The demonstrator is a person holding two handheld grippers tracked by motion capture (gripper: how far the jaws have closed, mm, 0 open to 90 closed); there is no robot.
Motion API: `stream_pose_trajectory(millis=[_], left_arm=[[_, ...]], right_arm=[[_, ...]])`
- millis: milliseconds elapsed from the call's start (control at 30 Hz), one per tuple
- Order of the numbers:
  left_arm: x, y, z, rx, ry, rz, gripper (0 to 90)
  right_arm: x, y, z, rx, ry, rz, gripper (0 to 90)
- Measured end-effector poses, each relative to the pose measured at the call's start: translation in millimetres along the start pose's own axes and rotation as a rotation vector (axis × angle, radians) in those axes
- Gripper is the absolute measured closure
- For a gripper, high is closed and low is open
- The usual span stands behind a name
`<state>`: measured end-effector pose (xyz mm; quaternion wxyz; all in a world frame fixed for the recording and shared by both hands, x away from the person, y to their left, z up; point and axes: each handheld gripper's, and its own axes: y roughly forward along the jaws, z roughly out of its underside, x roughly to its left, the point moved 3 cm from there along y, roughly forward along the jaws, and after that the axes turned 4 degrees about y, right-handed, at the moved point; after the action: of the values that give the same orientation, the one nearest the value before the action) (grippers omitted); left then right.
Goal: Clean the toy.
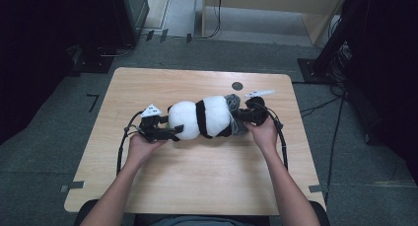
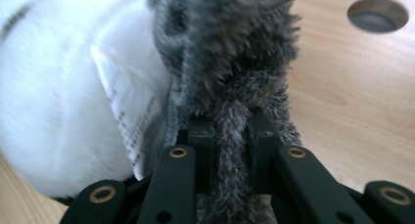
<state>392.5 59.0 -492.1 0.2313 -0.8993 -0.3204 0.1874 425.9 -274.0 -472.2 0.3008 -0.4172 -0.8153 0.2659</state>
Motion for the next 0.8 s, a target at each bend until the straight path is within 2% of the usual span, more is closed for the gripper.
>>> stream_pose_trajectory(millis=[67,200,433,533,600,700,800], left_arm=[[-0.1,-0.1,0.1,0.001,0.0,0.001,22.8],[0.1,-0.1,0.2,0.001,-0.003,0.002,23.1],[0.0,-0.2,0.4,-0.002,-0.003,0.002,23.1],[-0.2,-0.4,0.4,0.0,-0.003,0.0,23.1],[-0.6,-0.4,0.4,0.001,-0.004,-0.001,23.1],[-1.2,-0.4,0.4,0.0,-0.003,-0.003,23.1],[-1.0,-0.4,0.4,-0.001,-0.004,-0.002,23.1]], right_arm=[[-0.9,4.1,3.4,0.017,0.003,0.004,77.7],[2.2,5.7,4.8,0.011,-0.015,0.021,77.9],[-1.8,-0.2,2.0,0.005,-0.023,0.034,77.8],[-4.5,-6.0,-1.4,-0.017,-0.024,0.042,77.8],[-6.1,-12.1,-5.7,-0.027,-0.006,0.039,77.8],[-5.3,-20.7,-13.7,-0.061,-0.017,0.044,77.7],[1.2,-29.6,-25.9,-0.092,-0.04,0.04,77.7]])
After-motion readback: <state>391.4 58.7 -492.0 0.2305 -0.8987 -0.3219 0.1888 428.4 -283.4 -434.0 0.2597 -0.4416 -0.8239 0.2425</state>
